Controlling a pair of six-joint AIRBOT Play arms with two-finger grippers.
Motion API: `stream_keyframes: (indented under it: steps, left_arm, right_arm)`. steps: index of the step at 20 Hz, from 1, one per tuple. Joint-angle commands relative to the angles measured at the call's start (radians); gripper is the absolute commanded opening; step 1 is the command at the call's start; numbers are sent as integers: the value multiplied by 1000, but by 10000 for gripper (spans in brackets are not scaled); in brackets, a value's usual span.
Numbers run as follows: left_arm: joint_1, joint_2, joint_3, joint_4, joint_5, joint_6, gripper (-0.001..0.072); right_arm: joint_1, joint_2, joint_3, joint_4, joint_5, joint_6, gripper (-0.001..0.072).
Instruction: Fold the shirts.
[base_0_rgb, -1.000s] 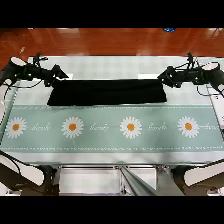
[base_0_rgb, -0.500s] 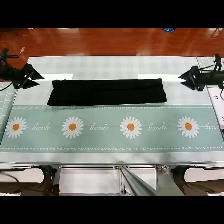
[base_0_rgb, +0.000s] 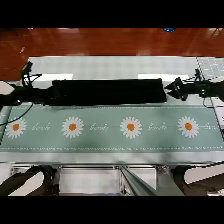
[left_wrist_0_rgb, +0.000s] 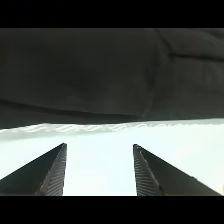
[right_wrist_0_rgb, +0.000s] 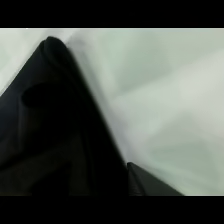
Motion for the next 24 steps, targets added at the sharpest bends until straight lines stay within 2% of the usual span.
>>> stream_keyframes:
  steps: [1,2,3,4,5,8,9,10,13,16,20,24]
  left_arm:
    - [-72,25,-42,-52,117,6,505]
    - [-81,24,-42,-63,137,6,505]
    - [-88,24,-42,-70,148,6,505]
    - [-91,24,-42,-74,148,6,505]
    - [-92,24,-42,-82,144,6,505]
    - [-95,24,-42,-87,110,7,500]
    - [-95,24,-42,-97,84,7,391]
    - [-95,24,-42,-110,51,7,48]
    - [-149,24,-41,-184,53,29,26]
    - [-304,-20,7,-216,139,21,26]
    - [-526,-261,249,-215,135,21,26]
    - [-719,-562,557,-215,0,-37,25]
  right_arm:
    - [74,-72,41,50,15,-12,410]
    - [96,-85,58,49,20,-8,408]
    - [118,-95,79,49,31,-2,361]
    - [138,-98,99,49,44,-3,206]
    - [153,-94,121,54,61,-34,16]
    - [166,-40,211,38,169,-50,21]
    - [161,5,222,11,199,-51,21]
    - [158,71,222,-43,225,-50,21]
    - [162,296,198,-246,305,-15,21]
    - [163,574,60,-296,317,-13,21]
    - [163,908,-151,-291,332,55,21]
    - [163,1089,-218,-280,379,122,21]
